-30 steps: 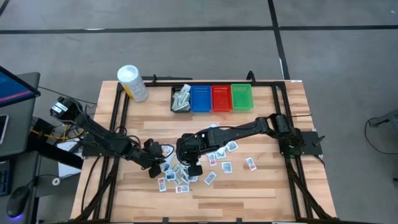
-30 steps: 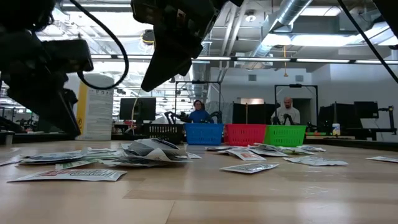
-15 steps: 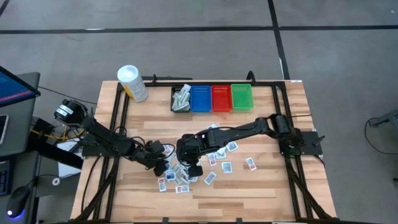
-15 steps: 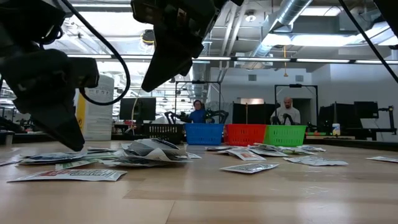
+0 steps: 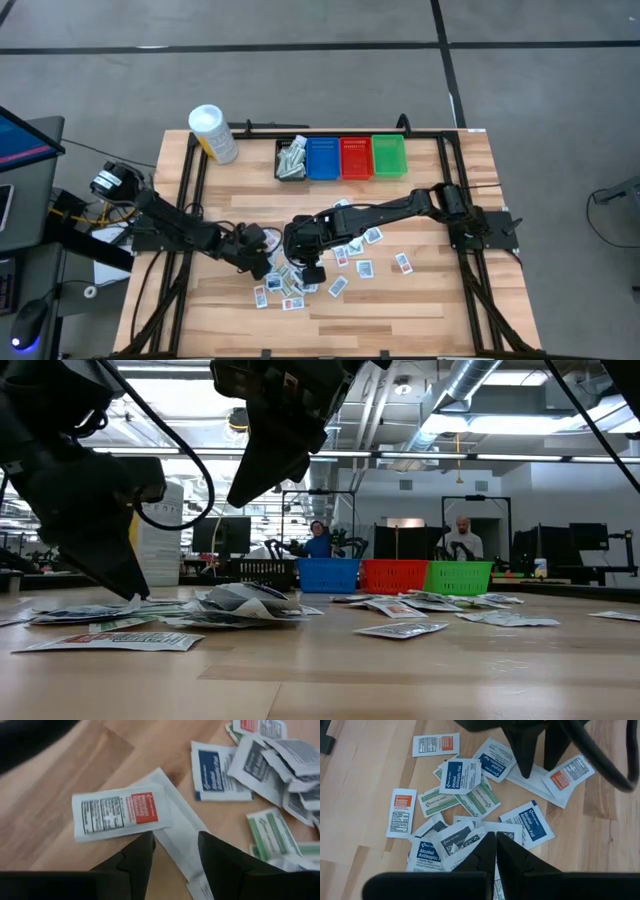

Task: Pick & Place First Aid Supplies
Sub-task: Put the green bandage pack in the black bin

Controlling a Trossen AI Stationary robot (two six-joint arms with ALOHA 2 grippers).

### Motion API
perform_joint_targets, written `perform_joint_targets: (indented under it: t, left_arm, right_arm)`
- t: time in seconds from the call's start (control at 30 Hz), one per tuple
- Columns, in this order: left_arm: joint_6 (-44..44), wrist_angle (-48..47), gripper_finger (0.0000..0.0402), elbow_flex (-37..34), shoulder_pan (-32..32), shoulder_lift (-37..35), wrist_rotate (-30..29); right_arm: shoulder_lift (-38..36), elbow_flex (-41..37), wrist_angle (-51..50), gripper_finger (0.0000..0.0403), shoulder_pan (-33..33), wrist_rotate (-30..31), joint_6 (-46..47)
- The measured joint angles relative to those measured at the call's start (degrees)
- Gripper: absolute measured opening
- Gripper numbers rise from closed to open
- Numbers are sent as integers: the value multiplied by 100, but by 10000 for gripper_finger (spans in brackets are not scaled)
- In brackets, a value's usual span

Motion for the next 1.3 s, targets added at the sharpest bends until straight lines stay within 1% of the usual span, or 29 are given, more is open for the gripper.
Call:
perform_joint_targets:
  t: [0.13, 0.3, 0.63, 0.8, 0.97, 1.13, 1.2, 1.3]
  left_arm:
    - [7, 39, 146, 0, 9, 95, -94]
    - [58, -56, 134, -50, 34, -127, -15]
    - [79, -67, 122, -59, 52, -154, -4]
    - [92, 22, 132, -70, 52, -154, -6]
    - [98, 69, 157, -70, 51, -163, 82]
    - [259, 56, 175, -82, -84, -452, 123]
    - [383, -41, 175, -100, -144, -644, 42]
    - [841, 44, 169, -86, -180, -916, -271]
  right_arm:
    - [0, 0, 0, 8, 0, 0, 1]
    - [0, 0, -5, 8, 2, 0, 1]
    - [-2, 0, 4, 8, -4, 0, 3]
    - [-2, 0, 3, 8, 1, 0, 3]
    - [-2, 0, 2, 8, 26, 0, 3]
    - [-4, 0, -35, 8, 28, 0, 23]
    - [-3, 0, -35, 8, 28, 0, 21]
    - [-4, -2, -37, 8, 28, -1, 19]
